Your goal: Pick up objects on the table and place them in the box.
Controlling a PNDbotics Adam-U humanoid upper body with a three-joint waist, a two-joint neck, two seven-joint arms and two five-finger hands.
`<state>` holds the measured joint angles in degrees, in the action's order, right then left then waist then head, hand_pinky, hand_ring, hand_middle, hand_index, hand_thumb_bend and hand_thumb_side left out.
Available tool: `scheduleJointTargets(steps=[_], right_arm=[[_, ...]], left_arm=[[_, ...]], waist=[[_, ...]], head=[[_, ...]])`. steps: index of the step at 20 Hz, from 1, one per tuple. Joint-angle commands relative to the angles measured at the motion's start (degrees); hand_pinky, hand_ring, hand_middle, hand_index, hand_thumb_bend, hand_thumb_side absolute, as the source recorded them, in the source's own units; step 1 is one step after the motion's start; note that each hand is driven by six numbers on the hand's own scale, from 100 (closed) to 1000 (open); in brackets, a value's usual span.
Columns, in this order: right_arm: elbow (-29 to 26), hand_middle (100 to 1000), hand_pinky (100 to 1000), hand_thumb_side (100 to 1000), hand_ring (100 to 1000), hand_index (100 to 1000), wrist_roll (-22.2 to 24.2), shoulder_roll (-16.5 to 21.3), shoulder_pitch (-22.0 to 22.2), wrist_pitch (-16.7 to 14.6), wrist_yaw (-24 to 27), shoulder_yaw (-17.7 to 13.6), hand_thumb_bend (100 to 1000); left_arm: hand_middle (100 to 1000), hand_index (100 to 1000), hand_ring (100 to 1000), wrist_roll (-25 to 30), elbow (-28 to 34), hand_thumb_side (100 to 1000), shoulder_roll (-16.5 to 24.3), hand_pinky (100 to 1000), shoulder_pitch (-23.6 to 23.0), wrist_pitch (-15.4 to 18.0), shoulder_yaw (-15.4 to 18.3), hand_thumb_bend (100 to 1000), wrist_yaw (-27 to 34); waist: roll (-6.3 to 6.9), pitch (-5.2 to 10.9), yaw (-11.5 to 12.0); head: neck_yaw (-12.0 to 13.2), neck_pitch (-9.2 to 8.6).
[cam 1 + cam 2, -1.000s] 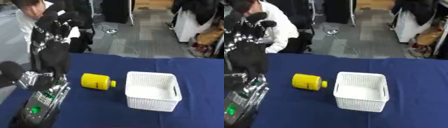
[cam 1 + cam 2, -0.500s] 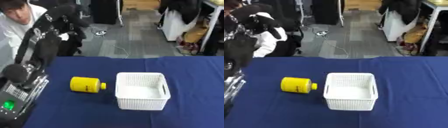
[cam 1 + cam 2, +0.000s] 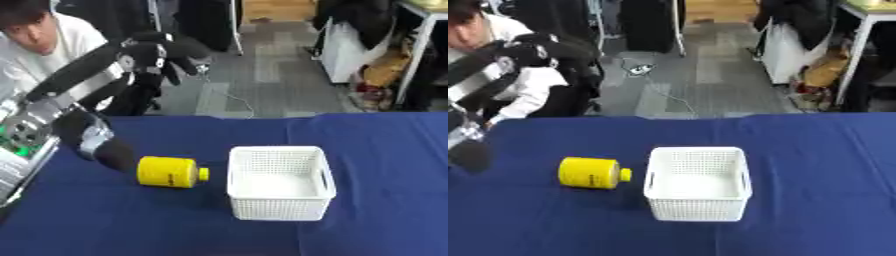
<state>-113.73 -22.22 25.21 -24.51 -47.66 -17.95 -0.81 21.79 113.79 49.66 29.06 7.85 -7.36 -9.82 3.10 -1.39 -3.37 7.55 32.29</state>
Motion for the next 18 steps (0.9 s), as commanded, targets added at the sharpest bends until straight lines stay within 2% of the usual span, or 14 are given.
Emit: scheduleJointTargets(steps=[1,6,8,9,10,15,16,18], right_arm=[[-0.86,540,336,945,467,555,-0.31,1.30,-0.28,-0.62,0.27,0.03,100],[-0.86,540,335,945,467,555,0.10,1.22,-0.41,-0.73,0.71,0.15,100],[-0.86,540,335,945,467,555,0.16,1.18,-0.49,-0.80,0.86,0.12,100],[-0.86,540,335,945,467,555,0.19,1.18,-0.51,-0.83,0.92,0.12,100],[-0.86,540,335,946,467,555,0.24,1.19,-0.53,-0.85,0.95,0.13,100],[-0.86,539,335,945,467,555,0.45,1.15,-0.63,-0.89,1.13,0.20,100],[-0.86,539,335,945,467,555,0.50,1.15,-0.65,-0.89,1.16,0.22,100],[-0.86,539,335,944,467,555,0.59,1.14,-0.67,-0.88,1.22,0.25,100]], left_arm=[[898,935,762,7.13,-0.15,965,3.61,677,1.99,-3.48,-0.67,982,-4.53],[897,937,767,13.50,-5.03,899,4.22,683,4.84,-4.96,-2.51,1000,-8.65],[897,941,768,15.13,-7.30,859,4.27,682,5.93,-4.86,-3.32,1000,-9.93],[896,939,767,15.91,-8.36,873,4.24,682,6.46,-4.75,-3.70,1000,-10.53],[900,944,770,16.60,-9.28,820,4.28,682,6.92,-4.62,-4.03,1000,-11.07],[905,951,770,20.30,-13.72,774,4.47,677,9.78,-3.71,-5.72,1000,-14.53],[859,952,755,21.14,-14.79,751,4.37,684,10.31,-3.49,-6.04,1000,-15.12],[851,951,752,23.69,-17.79,727,3.83,688,11.57,-3.40,-6.66,1000,-15.70]], waist=[[-0.04,0.74,-0.08],[-0.02,0.72,-0.24],[-0.03,0.68,-0.35],[-0.03,0.66,-0.38],[-0.03,0.65,-0.41],[0.04,0.57,-0.64],[0.06,0.56,-0.67],[0.08,0.55,-0.72]], head=[[0.67,0.32],[1.52,0.52],[1.79,0.49],[1.87,0.50],[1.96,0.52],[2.57,0.45],[2.74,0.48],[3.11,0.70]])
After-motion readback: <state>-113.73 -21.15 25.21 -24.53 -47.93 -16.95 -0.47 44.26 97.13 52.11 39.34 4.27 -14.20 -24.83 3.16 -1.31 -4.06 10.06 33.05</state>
